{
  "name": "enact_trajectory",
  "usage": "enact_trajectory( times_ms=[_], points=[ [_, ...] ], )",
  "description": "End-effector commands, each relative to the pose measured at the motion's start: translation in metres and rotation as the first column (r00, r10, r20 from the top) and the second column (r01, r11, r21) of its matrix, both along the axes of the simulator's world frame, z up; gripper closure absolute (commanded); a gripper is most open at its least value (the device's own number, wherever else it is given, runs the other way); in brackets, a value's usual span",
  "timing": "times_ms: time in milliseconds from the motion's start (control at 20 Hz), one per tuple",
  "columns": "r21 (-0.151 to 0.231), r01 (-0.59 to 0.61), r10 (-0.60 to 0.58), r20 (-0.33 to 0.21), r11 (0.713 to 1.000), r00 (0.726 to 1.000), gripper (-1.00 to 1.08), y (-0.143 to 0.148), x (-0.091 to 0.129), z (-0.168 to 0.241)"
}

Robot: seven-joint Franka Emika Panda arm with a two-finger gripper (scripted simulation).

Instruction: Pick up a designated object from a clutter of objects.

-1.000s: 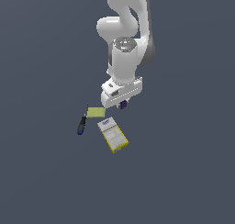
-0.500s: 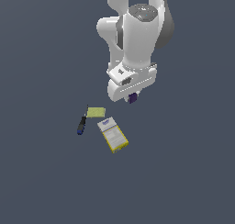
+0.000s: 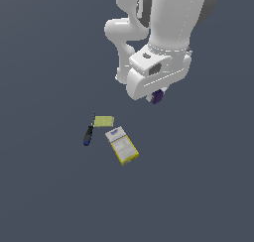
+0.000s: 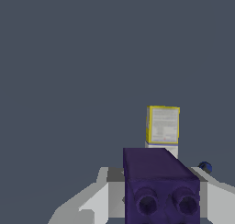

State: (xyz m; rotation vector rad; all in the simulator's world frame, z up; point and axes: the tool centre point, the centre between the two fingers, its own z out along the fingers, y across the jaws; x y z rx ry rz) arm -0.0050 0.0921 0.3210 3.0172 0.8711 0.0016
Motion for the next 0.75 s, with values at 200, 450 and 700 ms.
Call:
enact_trajectory(
  times_ms=[200, 450, 700],
  points=[
    [0.001, 0.0, 0.0, -0.001, 1.0, 1.0, 1.08, 0.013, 0.015, 0.03],
    [0.001, 0.0, 0.0, -0.001, 1.0, 1.0, 1.08, 0.017, 0.021, 0.042],
    [0.001, 0.0, 0.0, -0.001, 1.0, 1.0, 1.08, 0.019, 0.023, 0.045]
  ],
)
